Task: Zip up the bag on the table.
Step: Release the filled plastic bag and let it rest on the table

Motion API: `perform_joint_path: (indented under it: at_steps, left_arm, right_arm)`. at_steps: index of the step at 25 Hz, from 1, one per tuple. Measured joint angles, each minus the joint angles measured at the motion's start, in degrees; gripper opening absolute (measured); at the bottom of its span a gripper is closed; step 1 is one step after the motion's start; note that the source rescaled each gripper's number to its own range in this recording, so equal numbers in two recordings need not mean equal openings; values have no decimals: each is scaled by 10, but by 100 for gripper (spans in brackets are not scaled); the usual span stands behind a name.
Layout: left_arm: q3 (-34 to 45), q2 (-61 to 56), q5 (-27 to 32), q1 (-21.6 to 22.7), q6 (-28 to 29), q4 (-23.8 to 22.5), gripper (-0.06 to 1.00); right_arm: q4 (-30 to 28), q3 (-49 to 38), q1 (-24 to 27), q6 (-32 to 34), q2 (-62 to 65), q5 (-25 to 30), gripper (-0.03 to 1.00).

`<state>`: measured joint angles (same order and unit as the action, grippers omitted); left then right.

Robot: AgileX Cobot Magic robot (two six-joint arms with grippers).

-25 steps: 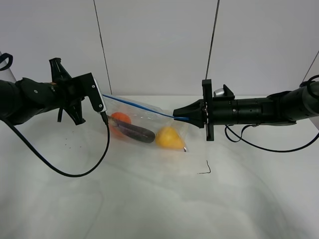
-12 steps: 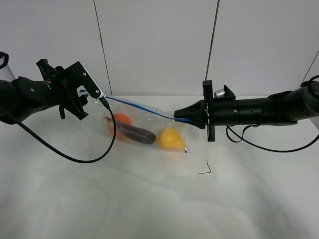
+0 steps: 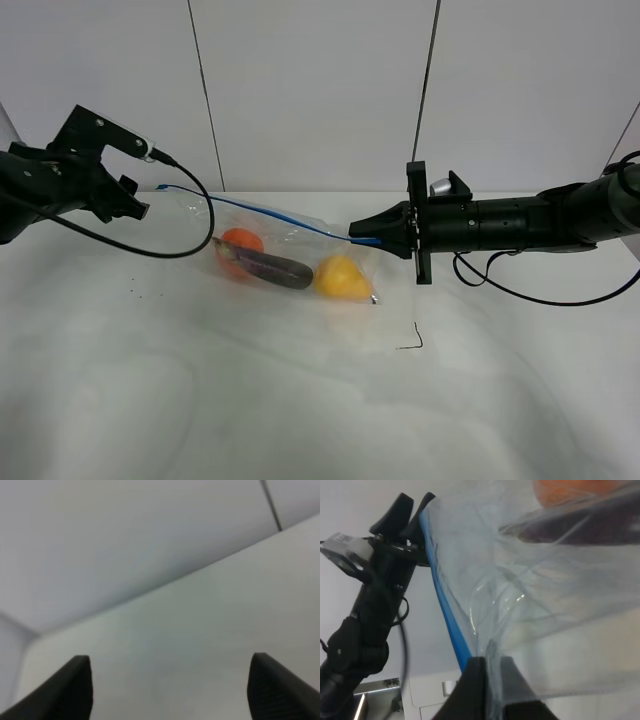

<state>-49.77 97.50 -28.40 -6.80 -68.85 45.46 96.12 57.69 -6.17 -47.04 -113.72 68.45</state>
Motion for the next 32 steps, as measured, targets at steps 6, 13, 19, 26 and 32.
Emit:
perform_joint_path:
  at_steps: [6, 13, 19, 26, 32]
  left_arm:
    - [0, 0, 106, 36, 13, 168, 83]
    - [0, 0, 339, 109, 5, 233, 83]
    - [-9, 0, 491, 132, 39, 134, 83]
    - [-79, 0, 631, 134, 349, -188, 83]
    - [-129, 0, 692, 120, 585, -411, 83]
  right_arm:
    - [1, 0, 0, 4, 0, 0, 0]
    - [2, 0, 0, 7, 0, 0, 0]
    - [2, 0, 0, 8, 0, 0, 0]
    - [2, 0, 0, 8, 0, 0, 0]
    - [2, 0, 0, 8, 0, 0, 0]
